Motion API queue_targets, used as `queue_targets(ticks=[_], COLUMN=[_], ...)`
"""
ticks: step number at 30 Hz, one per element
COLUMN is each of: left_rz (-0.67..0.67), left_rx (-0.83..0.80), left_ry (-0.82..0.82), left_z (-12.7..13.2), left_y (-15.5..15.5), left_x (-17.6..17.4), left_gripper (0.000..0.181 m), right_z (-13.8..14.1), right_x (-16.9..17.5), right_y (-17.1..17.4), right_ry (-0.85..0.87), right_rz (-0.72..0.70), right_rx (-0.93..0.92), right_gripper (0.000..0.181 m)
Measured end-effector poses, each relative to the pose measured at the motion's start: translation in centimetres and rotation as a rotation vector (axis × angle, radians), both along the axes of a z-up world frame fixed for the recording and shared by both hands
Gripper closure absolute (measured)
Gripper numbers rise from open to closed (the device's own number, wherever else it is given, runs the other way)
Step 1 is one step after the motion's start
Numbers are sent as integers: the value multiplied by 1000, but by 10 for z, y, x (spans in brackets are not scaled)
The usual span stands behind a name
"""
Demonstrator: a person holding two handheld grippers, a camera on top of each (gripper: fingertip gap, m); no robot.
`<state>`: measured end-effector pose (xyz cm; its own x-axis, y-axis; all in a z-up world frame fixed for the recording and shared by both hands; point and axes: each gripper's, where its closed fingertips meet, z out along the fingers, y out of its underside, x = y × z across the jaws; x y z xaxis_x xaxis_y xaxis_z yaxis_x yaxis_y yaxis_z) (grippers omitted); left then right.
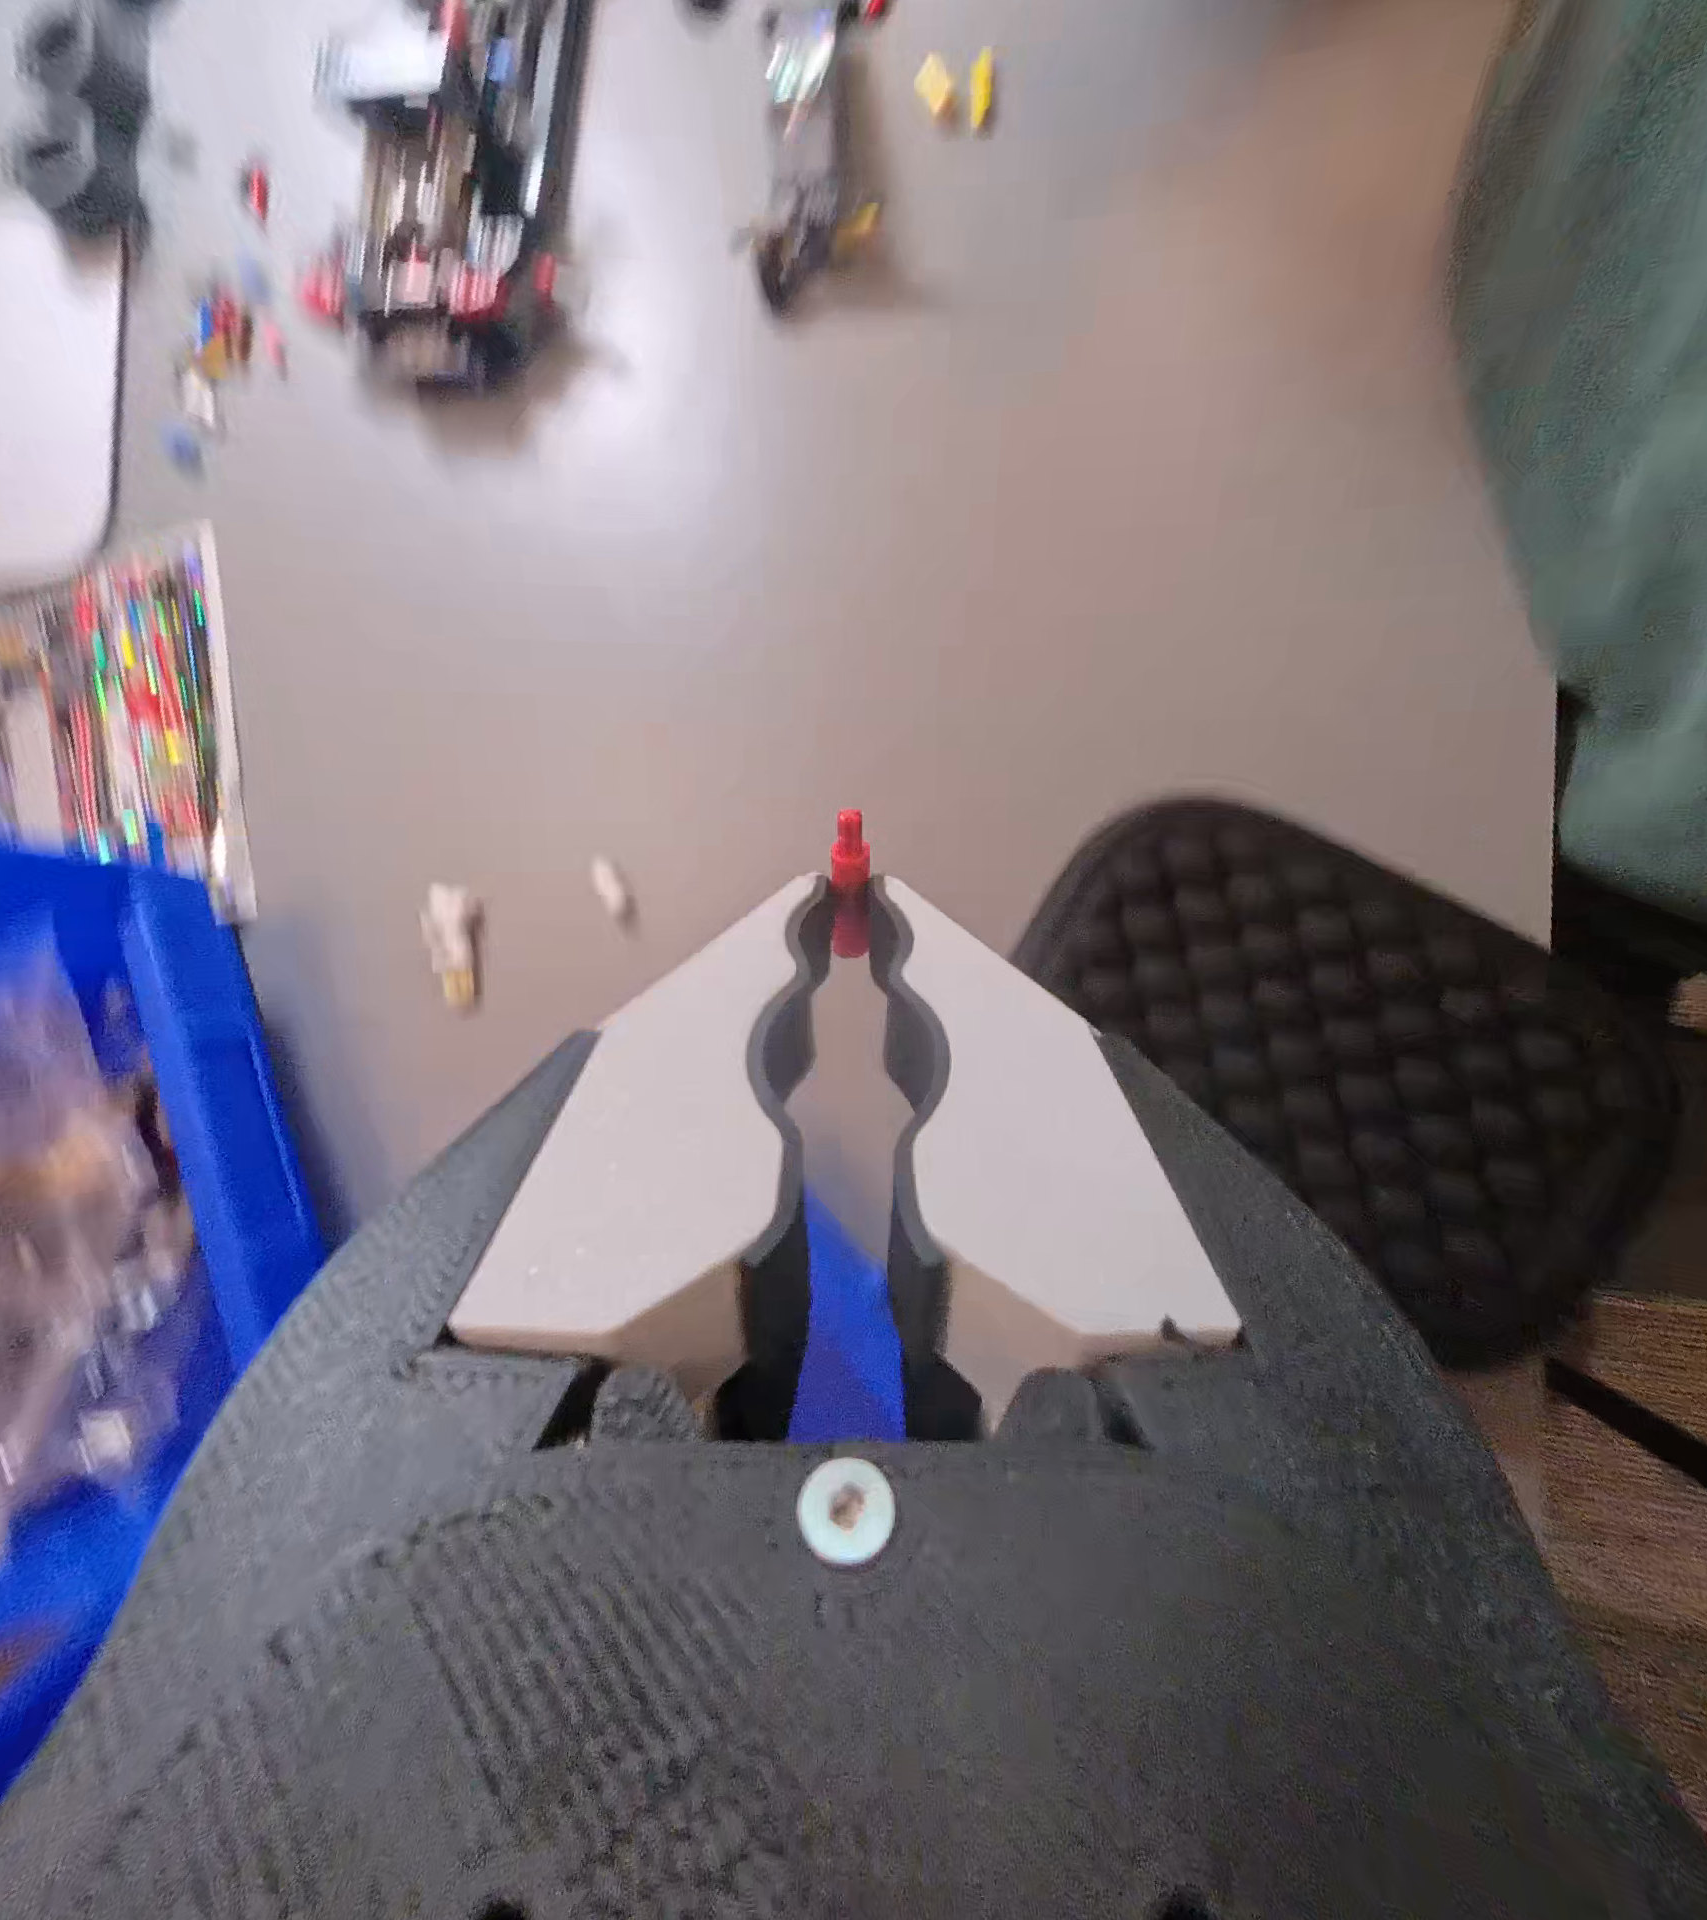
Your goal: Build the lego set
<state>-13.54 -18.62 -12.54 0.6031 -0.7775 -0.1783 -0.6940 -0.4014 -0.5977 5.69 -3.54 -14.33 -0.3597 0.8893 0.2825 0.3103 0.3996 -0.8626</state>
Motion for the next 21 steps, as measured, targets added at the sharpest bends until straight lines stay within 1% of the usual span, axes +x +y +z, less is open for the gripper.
queue_targets(ticks=[1,4,6,9,12,15,21], left_rz=[-49,-176,-241,-309,-348,-371,-387], left_rx=[27,43,19,-29,-68,-100,-140], left_ry=[0,-33,-65,-85,-91,-93,-98], left_z=[2,1,-5,-16,-25,-32,-41], left_y=[10,35,48,63,73,78,80], left_x=[21,79,108,139,157,167,173], left_gripper=[177,176,177,177,177,177,177], right_z=[8,25,28,21,11,4,-8], right_x=[-8,-26,-31,-34,-31,-27,-25], right_y=[-14,-55,-74,-81,-80,-78,-76], right_ry=[30,96,104,92,69,60,28], right_rz=[49,169,218,222,217,216,224], right_rx=[12,11,7,14,-9,-23,-7], right_gripper=[175,175,173,171,170,171,179])
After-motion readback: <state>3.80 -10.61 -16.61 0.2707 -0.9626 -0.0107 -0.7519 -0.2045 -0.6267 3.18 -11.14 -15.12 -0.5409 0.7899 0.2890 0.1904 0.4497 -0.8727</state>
